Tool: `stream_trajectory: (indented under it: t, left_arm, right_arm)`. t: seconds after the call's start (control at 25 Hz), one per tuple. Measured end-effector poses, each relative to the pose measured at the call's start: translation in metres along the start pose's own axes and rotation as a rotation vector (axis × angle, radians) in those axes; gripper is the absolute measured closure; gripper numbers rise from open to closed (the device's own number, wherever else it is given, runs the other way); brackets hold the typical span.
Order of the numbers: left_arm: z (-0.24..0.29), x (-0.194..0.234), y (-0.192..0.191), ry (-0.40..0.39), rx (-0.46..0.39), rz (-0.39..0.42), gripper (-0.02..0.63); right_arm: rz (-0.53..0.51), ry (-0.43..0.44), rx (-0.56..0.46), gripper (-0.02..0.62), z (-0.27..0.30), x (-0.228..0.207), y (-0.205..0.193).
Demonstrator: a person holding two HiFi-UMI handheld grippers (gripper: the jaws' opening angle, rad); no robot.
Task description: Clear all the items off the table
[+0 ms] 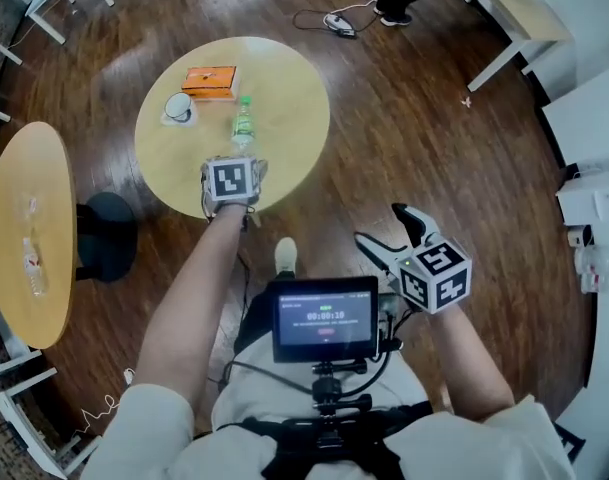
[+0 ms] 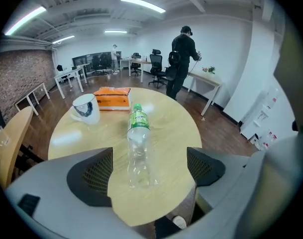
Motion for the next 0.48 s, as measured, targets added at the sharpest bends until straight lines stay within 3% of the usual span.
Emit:
stream_trajectory:
  t: [0.28,0.48]
  left_arm:
    - [0.090,0.032,-0.027,-0.009,0.177,0.040,0.147]
    - [0.087,0.036,-0.041,0.024,0.220,0.017,0.260]
  right_arm:
    - [0.083,-0.064,0.055,0.206,0.048,-0.004,-0.005]
    - [0.101,-0.094,0.049,0.206,0.045,-0.003,0.006]
Point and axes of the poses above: the fingertips, and each gripper's own axes: z forward along the fingers, x to its left, y out of its top, the point moved 9 cm from there along -z, backward along the fingers, and after that the axes turned 14 degrees about -x, right-handed, at the moved point
